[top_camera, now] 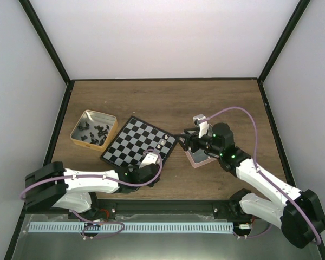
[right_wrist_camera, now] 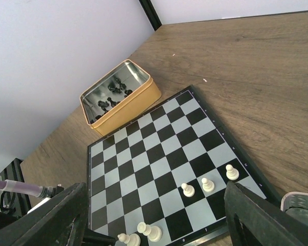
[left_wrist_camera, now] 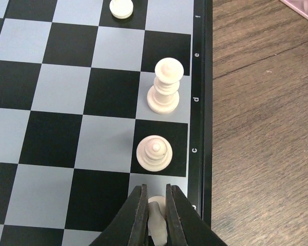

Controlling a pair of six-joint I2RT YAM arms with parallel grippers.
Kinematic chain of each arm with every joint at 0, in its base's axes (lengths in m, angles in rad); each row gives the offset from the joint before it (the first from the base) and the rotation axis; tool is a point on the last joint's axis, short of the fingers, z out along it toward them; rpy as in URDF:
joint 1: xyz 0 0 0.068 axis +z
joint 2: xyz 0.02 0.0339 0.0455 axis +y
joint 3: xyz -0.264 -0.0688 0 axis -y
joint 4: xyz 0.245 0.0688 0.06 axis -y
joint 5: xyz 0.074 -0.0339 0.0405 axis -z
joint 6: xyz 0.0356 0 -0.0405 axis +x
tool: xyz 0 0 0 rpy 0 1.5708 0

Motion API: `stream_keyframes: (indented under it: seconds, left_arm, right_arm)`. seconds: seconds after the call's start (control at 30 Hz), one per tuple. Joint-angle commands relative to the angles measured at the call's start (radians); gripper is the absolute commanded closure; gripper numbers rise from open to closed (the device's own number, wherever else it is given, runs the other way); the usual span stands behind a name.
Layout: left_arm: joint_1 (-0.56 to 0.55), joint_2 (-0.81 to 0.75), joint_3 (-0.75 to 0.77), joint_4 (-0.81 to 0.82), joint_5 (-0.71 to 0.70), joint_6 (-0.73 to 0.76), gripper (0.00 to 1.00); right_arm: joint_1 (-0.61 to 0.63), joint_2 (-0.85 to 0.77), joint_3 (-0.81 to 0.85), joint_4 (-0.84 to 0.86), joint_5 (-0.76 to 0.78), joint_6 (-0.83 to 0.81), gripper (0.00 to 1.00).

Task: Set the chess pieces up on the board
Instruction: Place the chess piece on the chessboard, then pick up the chess piece from the storage box.

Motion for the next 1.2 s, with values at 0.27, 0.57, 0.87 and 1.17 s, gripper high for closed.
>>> stream_keyframes:
  seconds: [0.27, 0.57, 0.87, 1.17]
  left_arm:
    - [-0.006, -0.04, 0.021, -0.019, -0.005, -0.011, 0.63]
    - [-0.003, -0.213, 0.069, -0.093, -0.049, -0.009, 0.31]
    - [0.004, -0.392, 0.11, -0.111, -0.201, 0.038, 0.3]
    - [0.007, -0.49, 0.063, -0.044, -0.206, 0.06, 0.3]
  right_arm:
    - [0.006, -0.01, 0.034, -0.024, 0.023, 0.002, 0.26]
    - [0.001, -0.017, 0.078, -0.18, 0.147, 0.097, 0.28]
    - [-0.016, 0.143, 0.219, -0.546, 0.338, 0.159, 0.5]
    - [-0.015, 0.316, 0.248, -0.632, 0.439, 0.205, 0.63]
